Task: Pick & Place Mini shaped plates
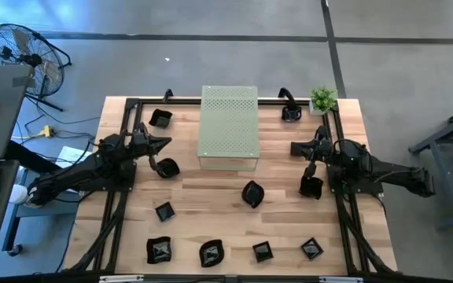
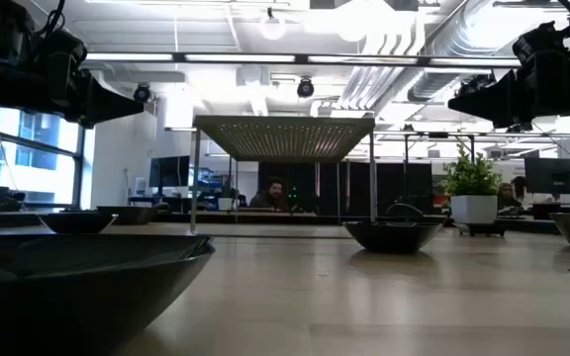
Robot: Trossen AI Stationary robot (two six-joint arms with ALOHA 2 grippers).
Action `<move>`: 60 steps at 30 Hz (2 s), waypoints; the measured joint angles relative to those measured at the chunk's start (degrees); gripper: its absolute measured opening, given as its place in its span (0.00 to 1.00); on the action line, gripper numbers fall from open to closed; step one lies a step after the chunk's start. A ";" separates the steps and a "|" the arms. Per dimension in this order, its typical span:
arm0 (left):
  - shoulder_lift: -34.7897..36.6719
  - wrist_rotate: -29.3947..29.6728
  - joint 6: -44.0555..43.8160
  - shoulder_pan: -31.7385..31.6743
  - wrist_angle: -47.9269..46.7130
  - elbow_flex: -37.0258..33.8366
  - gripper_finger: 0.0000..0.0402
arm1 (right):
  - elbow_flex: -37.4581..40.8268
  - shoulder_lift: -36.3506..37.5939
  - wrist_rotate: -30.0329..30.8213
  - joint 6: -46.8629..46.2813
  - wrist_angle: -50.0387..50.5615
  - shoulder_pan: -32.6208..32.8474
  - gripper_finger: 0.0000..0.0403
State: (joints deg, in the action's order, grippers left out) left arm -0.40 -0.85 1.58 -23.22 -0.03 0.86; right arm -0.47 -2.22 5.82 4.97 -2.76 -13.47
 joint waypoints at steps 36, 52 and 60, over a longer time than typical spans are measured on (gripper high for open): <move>-0.01 0.01 0.00 -0.02 0.00 0.00 0.00 | -0.01 0.00 -0.01 0.00 0.00 0.01 0.01; -0.01 -0.10 -1.00 -0.01 0.00 0.00 0.00 | 0.00 0.00 0.00 0.00 0.00 0.00 0.01; 0.02 -2.26 -6.15 -0.02 0.14 0.37 0.00 | -0.02 0.00 -0.01 0.00 -0.02 0.01 0.01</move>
State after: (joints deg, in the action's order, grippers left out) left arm -0.38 -3.12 -4.57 -23.24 0.11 1.23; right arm -0.49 -2.22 5.82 4.97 -2.79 -13.46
